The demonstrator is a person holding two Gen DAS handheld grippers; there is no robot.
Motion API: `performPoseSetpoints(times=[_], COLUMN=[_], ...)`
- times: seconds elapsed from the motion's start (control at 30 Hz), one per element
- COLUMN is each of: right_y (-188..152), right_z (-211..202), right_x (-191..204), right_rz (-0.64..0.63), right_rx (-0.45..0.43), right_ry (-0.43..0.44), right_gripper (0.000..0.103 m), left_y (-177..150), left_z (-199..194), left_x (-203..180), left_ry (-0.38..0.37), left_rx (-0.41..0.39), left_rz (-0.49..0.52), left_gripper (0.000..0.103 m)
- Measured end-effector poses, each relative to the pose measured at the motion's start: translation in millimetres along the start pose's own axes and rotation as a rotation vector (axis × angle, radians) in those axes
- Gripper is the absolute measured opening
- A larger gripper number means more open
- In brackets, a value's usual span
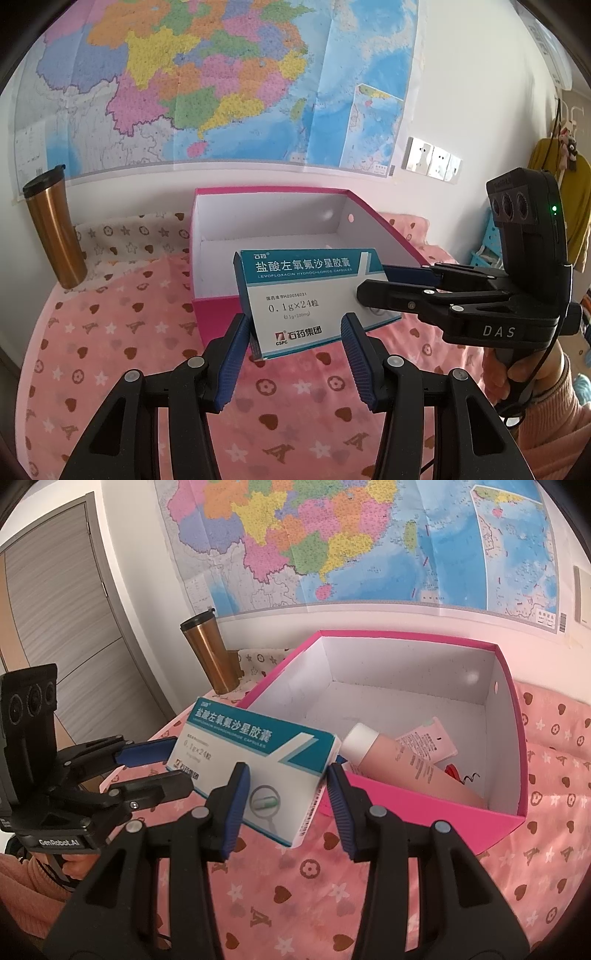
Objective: Organize rigid objects
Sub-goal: 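Hold the medicine box upright above the box rim with the right gripper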
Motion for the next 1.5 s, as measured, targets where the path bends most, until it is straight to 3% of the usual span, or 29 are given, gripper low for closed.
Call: performPoseSetpoints(times=[1.5], right_y=[11.1], right_z=[-0.5], right_x=[-0.6], right_rz=[-0.011], right_rx=[-0.030], right_ry=[-0.003], right_gripper=[0.046], left_y=[11.3], left_z=[5.6], left_x=[5.5], left_ry=[0.006], left_rx=[-0.019], left_rz=[0.004], left_gripper=[0.051])
Point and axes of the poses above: each gripper's, at about its wrist camera, not at the fingertips, and z roughly the way its jaws point, x to its left, y to its top, the point moved 9 cm from there along z, roughly the way its jaws point, and after that the axes turned 2 degrees about z, right-handed, at the moved point
